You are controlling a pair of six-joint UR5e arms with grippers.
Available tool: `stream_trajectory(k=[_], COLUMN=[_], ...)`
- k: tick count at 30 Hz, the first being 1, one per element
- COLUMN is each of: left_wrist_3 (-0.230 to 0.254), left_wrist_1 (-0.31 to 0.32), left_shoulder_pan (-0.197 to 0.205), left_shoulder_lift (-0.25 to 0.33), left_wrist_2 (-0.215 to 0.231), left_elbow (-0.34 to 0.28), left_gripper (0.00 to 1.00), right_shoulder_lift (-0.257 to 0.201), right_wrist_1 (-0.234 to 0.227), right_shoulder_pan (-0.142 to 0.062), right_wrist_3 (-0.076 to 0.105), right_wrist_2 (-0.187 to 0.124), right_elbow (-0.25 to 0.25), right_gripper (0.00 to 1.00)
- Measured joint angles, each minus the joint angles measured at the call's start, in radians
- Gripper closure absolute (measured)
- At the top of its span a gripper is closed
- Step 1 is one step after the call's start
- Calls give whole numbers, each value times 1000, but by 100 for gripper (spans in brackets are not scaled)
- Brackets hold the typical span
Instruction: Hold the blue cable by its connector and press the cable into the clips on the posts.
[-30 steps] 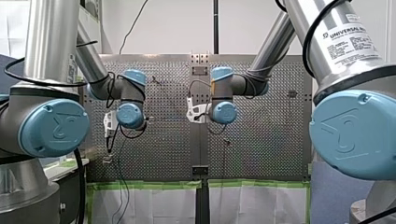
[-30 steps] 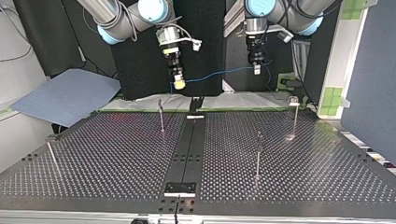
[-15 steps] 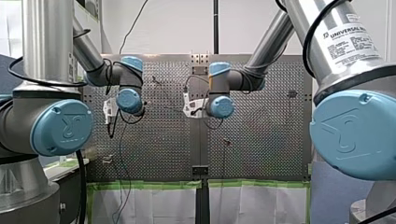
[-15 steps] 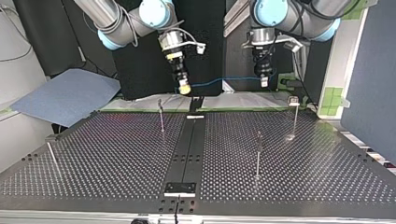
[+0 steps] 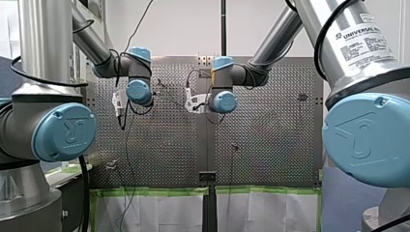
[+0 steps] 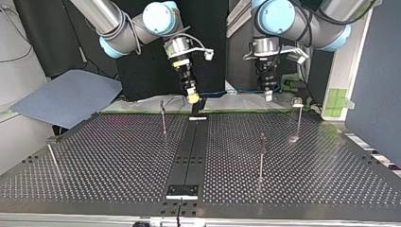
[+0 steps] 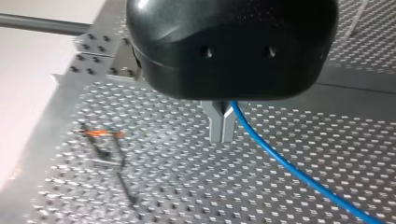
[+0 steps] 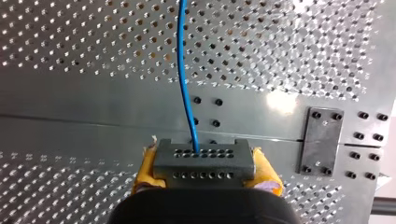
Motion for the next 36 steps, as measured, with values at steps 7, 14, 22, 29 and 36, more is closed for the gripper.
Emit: stream_trajectory(k=[7,14,22,29,36], left_wrist_3=[-4,3,8,6,14], left_wrist_1=[-10,-11,6,8,17], left_shoulder_pan=[-1,1,8,12,22], left_shoulder_lift=[15,24,25,33,34], left_wrist_2=[-13,-24,-25,-25,-25], left_elbow=[41,56,64,97,104], left_gripper=[98,98,98,98,98], right_shoulder_lift=[1,3,6,20,41], right_wrist_1=[31,68,94,101,120], right_shoulder_pan=[3,10,12,11,2], right_wrist_3=[3,9,19,51,89], right_wrist_2=[-20,-30,-26,-27,-34], right_elbow=[-49,-102,-142,-155,-195], right_gripper=[100,100,100,100,100])
